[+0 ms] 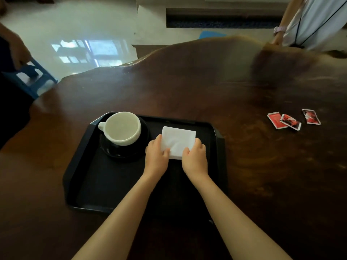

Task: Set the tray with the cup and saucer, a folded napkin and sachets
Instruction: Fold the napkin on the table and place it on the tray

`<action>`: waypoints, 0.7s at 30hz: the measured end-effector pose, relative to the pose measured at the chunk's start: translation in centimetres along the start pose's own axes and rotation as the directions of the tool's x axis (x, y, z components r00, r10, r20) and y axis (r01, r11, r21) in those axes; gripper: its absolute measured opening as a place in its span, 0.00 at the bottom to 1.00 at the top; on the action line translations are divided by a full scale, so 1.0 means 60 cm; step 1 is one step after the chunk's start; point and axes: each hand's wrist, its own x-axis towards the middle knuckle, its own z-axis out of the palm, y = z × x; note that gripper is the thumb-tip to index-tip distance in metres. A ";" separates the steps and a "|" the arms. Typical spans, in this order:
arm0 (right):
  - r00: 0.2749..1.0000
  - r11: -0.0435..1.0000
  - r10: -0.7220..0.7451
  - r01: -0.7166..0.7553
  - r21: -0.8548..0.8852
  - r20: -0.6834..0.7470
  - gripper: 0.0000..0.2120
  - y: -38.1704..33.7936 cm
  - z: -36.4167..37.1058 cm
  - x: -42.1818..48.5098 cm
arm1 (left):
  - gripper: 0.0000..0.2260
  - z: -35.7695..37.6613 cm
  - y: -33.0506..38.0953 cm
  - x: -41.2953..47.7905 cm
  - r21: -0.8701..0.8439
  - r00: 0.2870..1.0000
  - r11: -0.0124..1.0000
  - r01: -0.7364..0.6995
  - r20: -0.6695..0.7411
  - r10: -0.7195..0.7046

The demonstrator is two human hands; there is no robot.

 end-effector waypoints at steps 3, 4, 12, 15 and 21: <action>0.990 0.986 -0.143 0.142 -0.083 0.001 0.29 0.019 0.007 -0.013 | 0.25 0.009 -0.023 -0.008 0.057 0.997 0.997 -0.056 -0.051 0.059; 0.984 0.976 -0.180 0.178 -0.128 -0.006 0.31 0.024 0.009 -0.015 | 0.25 0.010 -0.026 -0.010 0.055 0.995 0.996 -0.074 -0.066 0.077; 0.950 0.932 -0.306 0.288 -0.221 -0.054 0.35 0.051 0.018 -0.017 | 0.23 0.019 -0.034 -0.012 0.076 0.984 0.988 -0.133 -0.112 0.141; 0.943 0.930 -0.323 0.300 -0.211 -0.080 0.34 0.057 0.020 -0.017 | 0.23 0.020 -0.034 -0.014 0.071 0.982 0.987 -0.145 -0.111 0.152; 0.938 0.932 -0.335 0.316 -0.177 -0.090 0.34 0.066 0.018 -0.015 | 0.23 0.022 -0.029 -0.014 0.088 0.990 0.990 -0.108 -0.084 0.116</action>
